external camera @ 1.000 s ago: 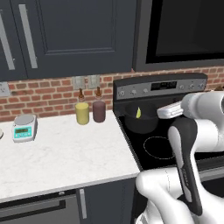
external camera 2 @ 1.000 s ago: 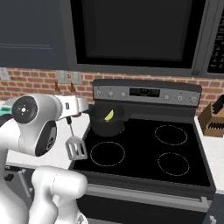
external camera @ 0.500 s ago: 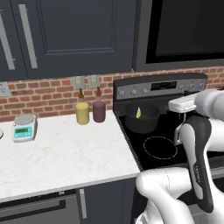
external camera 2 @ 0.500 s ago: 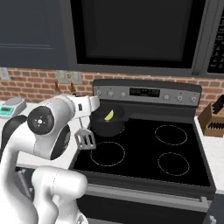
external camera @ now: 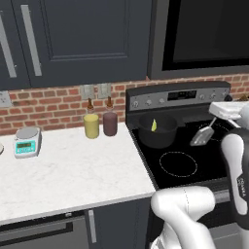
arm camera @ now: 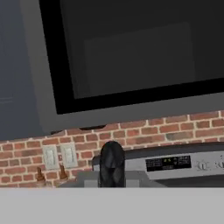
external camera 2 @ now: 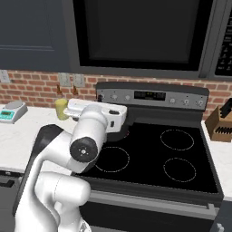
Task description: Put the sweet potato and lemon wedge in the pot. Retrieve the spatula and lightly stir the vegetables in the pot.
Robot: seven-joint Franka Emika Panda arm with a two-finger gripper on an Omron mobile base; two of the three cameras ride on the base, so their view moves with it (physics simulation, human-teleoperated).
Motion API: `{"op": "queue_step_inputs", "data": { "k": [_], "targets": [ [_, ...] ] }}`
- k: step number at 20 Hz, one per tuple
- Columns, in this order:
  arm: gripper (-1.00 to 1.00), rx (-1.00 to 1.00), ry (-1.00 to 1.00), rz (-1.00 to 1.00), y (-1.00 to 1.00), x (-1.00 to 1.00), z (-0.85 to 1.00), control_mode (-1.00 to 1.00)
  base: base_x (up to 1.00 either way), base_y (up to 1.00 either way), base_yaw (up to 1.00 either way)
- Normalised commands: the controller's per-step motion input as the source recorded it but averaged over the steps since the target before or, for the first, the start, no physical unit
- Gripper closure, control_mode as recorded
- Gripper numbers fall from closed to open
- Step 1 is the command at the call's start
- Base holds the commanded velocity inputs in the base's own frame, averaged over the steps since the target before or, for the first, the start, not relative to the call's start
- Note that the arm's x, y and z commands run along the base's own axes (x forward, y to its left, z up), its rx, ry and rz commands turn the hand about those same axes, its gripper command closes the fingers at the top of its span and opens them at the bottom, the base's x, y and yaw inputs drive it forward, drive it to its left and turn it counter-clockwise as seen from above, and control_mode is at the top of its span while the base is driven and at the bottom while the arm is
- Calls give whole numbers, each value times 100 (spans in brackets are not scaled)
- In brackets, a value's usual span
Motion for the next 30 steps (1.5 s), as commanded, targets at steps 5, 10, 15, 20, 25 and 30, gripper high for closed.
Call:
{"op": "queue_step_inputs", "data": {
  "k": [5,10,15,20,25,30],
  "targets": [
    [100,24,-14,0,-1,54,0,-100,0,0,0],
    [100,11,-11,0,0,84,-5,-100,0,0,0],
    [100,0,-8,0,-2,72,-37,-100,0,0,0],
    [100,0,-9,0,-3,32,-58,-100,0,0,0],
    [100,0,-4,0,-8,45,-36,-100,0,0,0],
    [100,0,-1,0,-1,57,-2,-100,0,0,0]
  ]
}}
